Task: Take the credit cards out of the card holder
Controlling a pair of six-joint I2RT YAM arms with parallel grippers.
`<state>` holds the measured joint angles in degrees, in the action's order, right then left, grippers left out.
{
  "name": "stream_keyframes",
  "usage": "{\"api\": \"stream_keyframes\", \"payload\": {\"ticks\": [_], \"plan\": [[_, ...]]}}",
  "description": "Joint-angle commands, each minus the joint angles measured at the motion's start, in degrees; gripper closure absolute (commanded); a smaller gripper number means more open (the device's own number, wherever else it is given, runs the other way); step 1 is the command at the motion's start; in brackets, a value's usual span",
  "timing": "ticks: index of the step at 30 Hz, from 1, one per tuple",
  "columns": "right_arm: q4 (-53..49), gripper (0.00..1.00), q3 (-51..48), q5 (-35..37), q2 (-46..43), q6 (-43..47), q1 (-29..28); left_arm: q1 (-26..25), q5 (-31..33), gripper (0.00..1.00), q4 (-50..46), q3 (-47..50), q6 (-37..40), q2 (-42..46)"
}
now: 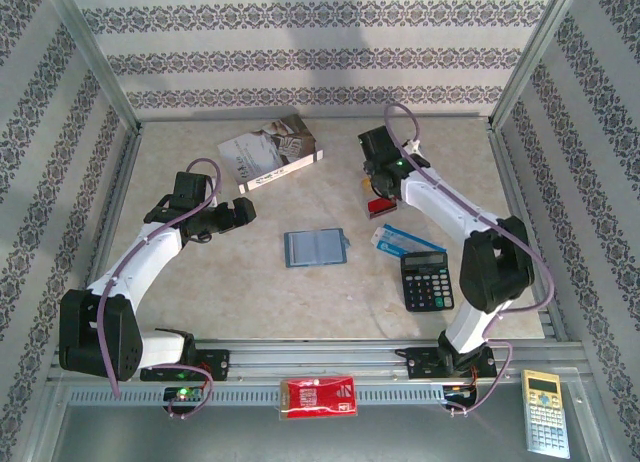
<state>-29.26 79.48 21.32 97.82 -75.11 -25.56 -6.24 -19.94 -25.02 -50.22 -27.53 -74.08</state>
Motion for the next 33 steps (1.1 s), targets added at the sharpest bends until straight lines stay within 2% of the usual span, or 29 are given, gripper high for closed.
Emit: {"api": "stream_keyframes", "payload": {"ticks": [1, 4, 7, 16, 23, 33], "plan": [[-0.77, 0.62, -2.93, -1.08, -2.99, 8.58, -1.83, 0.95, -1.69, 0.00, -0.36, 0.58, -1.62, 1.02], [-0.35, 0.55, -4.76, -3.53, -4.44, 15.86, -4.01, 0.88, -2.21, 0.00, 0.63, 1.21, -2.63, 1.24], [2.56, 0.50, -7.01, -9.16, -5.29, 24.63, -6.32, 0.90, -2.59, 0.00, 1.91, 2.33, -3.86, 1.77], [4.31, 0.26, -8.23, -14.57, -2.07, 34.72, -16.21, 1.08, -1.75, 0.00, 5.26, 6.99, -8.04, 4.52], [3.48, 0.23, -5.13, -18.11, 4.49, 38.50, -21.84, 2.18, 0.89, 0.00, 4.98, 10.54, -9.80, 8.69], [1.93, 0.23, -2.23, -20.35, 11.39, 38.90, -23.93, 3.16, 1.25, 0.00, 4.36, 12.03, -10.36, 11.15]]}}
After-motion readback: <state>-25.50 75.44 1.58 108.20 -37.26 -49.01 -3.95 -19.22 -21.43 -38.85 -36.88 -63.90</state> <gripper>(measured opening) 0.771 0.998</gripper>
